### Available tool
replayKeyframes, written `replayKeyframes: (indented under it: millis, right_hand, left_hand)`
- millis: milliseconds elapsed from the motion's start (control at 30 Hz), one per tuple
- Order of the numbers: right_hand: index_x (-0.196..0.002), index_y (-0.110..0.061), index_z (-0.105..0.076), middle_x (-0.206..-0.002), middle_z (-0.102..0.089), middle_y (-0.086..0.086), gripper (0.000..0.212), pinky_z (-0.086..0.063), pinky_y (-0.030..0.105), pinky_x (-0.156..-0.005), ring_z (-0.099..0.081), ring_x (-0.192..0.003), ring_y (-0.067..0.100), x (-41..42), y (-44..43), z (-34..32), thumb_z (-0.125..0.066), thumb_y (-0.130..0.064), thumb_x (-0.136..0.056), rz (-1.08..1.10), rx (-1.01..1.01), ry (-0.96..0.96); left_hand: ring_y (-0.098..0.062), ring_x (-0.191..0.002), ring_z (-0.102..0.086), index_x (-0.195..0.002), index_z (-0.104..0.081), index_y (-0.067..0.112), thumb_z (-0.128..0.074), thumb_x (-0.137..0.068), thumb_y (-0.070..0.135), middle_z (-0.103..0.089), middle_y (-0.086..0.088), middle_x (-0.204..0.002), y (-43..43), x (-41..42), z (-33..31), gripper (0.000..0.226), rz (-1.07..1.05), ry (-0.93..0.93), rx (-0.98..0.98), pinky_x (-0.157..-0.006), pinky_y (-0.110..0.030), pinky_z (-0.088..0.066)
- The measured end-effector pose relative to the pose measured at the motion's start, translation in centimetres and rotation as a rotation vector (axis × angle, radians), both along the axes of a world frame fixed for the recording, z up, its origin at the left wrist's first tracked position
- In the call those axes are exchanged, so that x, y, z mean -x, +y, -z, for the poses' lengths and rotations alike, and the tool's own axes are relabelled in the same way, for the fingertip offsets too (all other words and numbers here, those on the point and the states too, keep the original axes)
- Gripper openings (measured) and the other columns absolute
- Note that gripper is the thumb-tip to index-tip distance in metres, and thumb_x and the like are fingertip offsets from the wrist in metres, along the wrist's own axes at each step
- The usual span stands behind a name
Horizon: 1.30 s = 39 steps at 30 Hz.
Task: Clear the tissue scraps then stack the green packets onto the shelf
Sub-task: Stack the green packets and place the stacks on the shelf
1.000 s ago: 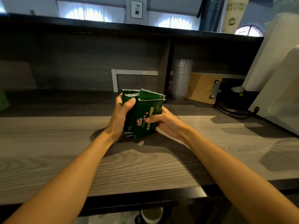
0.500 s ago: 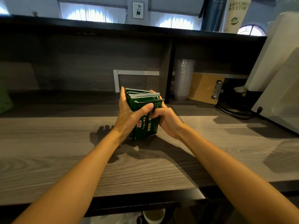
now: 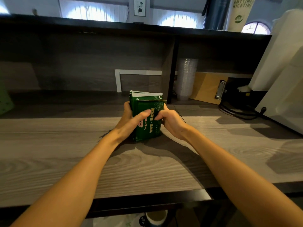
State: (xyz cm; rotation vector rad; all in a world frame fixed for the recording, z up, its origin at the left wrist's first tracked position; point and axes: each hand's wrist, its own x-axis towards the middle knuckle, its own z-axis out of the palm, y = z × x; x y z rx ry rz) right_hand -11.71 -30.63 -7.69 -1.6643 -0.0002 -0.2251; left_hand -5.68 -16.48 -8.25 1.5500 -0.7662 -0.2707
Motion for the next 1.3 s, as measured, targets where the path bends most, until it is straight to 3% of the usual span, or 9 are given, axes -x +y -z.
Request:
replayKeyframes:
  millis: [200,333,467,633,733,867,1067,1200,1300]
  right_hand:
    - [-0.139,-0.019,-0.022,-0.116,-0.048,-0.005,0.068,-0.042,0.013,-0.083,-0.048,-0.105,0.007,-0.2,-0.6,0.0,-0.036,0.016,-0.083,-0.041,0.142,0.095]
    - [-0.142,-0.016,-0.016,-0.126,-0.041,0.001,0.069,-0.036,0.024,-0.096,-0.040,-0.118,0.013,-0.5,0.1,0.0,-0.040,0.012,-0.084,-0.022,0.157,0.087]
    - [-0.139,-0.020,-0.024,-0.138,-0.039,0.007,0.075,-0.030,0.035,-0.108,-0.035,-0.129,0.020,-0.5,-0.4,-0.5,-0.048,-0.012,-0.069,-0.028,0.313,0.088]
    - [-0.105,-0.019,-0.048,-0.099,-0.056,-0.002,0.035,-0.043,0.016,-0.078,-0.055,-0.091,0.007,-0.1,-1.4,-2.5,-0.050,-0.027,-0.071,0.209,0.112,-0.194]
    - [-0.094,-0.019,-0.050,-0.093,-0.057,-0.003,0.024,-0.048,0.020,-0.070,-0.059,-0.086,0.015,0.0,-1.2,-3.1,-0.067,-0.031,-0.082,0.328,0.353,-0.249]
    - [-0.088,-0.013,-0.054,-0.084,-0.062,0.001,0.021,-0.054,0.034,-0.070,-0.065,-0.083,0.024,-0.3,-0.5,-4.4,-0.070,-0.025,-0.082,0.405,0.604,-0.254]
    - [-0.092,-0.002,-0.063,-0.087,-0.069,0.010,0.016,-0.056,0.036,-0.078,-0.066,-0.083,0.022,-1.1,0.0,-5.8,-0.067,-0.016,-0.086,0.437,0.809,-0.296]
    - [-0.093,-0.004,-0.062,-0.089,-0.066,0.006,0.013,-0.054,0.029,-0.080,-0.064,-0.087,0.019,-2.3,-0.1,-6.6,-0.065,-0.015,-0.086,0.352,0.762,-0.294]
    - [-0.106,-0.015,-0.052,-0.098,-0.061,0.003,0.026,-0.051,0.033,-0.087,-0.060,-0.098,0.019,-3.9,-0.4,-7.1,-0.066,-0.022,-0.085,0.241,0.347,-0.086]
  left_hand:
    - [-0.013,-0.107,-0.047,-0.120,-0.020,0.020,-0.057,-0.081,-0.008,-0.047,0.010,-0.102,0.6,-0.8,0.2,0.061,0.026,0.006,-0.171,-0.077,-0.018,-0.042]
    - [-0.005,-0.098,-0.049,-0.121,-0.019,0.022,-0.063,-0.079,-0.006,-0.048,0.013,-0.101,0.3,-1.1,0.3,0.067,-0.006,0.000,-0.188,-0.075,-0.016,-0.041]
    - [-0.001,-0.092,-0.050,-0.119,-0.027,0.024,-0.073,-0.071,-0.005,-0.050,0.016,-0.099,0.4,-1.3,0.2,0.073,-0.068,-0.045,-0.172,-0.077,-0.017,-0.042]
    - [-0.015,-0.103,-0.052,-0.115,-0.032,0.022,-0.075,-0.067,-0.003,-0.052,0.013,-0.097,0.7,-1.4,-0.4,0.069,-0.169,-0.056,-0.149,-0.092,-0.035,-0.045]
    - [-0.016,-0.106,-0.051,-0.114,-0.030,0.022,-0.074,-0.067,-0.004,-0.052,0.007,-0.102,0.6,-1.3,-0.5,0.069,-0.197,-0.060,-0.147,-0.095,-0.038,-0.045]
    - [-0.016,-0.104,-0.051,-0.112,-0.030,0.021,-0.074,-0.067,-0.004,-0.052,0.007,-0.099,0.5,-1.4,-0.7,0.068,-0.234,-0.064,-0.133,-0.088,-0.033,-0.044]
    - [-0.018,-0.103,-0.053,-0.112,-0.032,0.023,-0.074,-0.067,-0.004,-0.053,0.010,-0.096,0.9,-1.6,-0.9,0.067,-0.249,0.005,-0.101,-0.087,-0.033,-0.044]
    - [-0.016,-0.097,-0.056,-0.113,-0.038,0.024,-0.072,-0.065,-0.004,-0.058,0.007,-0.098,1.6,-1.9,-1.6,0.065,-0.248,0.147,-0.049,-0.080,-0.031,-0.047]
    - [-0.013,-0.090,-0.060,-0.114,-0.044,0.021,-0.072,-0.061,-0.006,-0.061,0.004,-0.098,2.0,-1.8,-2.7,0.066,-0.181,0.254,-0.010,-0.068,-0.026,-0.049]
